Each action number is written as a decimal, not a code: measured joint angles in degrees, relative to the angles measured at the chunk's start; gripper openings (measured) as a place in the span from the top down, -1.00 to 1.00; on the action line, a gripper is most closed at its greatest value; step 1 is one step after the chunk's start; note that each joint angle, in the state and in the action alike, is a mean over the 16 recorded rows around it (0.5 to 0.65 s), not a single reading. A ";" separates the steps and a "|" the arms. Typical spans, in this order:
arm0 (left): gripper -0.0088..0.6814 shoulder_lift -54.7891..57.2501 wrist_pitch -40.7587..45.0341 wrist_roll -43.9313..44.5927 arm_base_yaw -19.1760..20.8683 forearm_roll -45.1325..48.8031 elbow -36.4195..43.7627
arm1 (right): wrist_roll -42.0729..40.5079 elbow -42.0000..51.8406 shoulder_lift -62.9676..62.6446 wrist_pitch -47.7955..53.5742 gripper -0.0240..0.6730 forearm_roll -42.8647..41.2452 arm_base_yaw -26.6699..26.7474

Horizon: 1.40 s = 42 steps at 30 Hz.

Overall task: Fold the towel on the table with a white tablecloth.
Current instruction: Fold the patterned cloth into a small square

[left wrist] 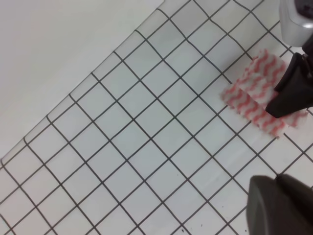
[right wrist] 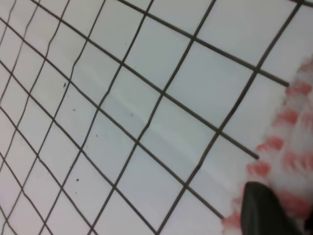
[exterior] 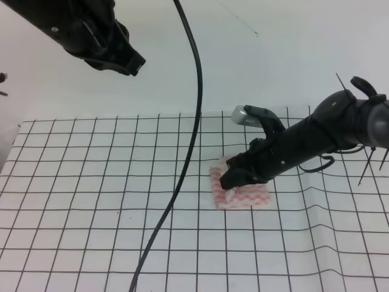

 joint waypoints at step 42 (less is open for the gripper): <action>0.97 -0.30 -0.10 0.00 0.00 -1.01 0.00 | 2.47 -5.24 2.25 3.64 0.92 -10.44 4.29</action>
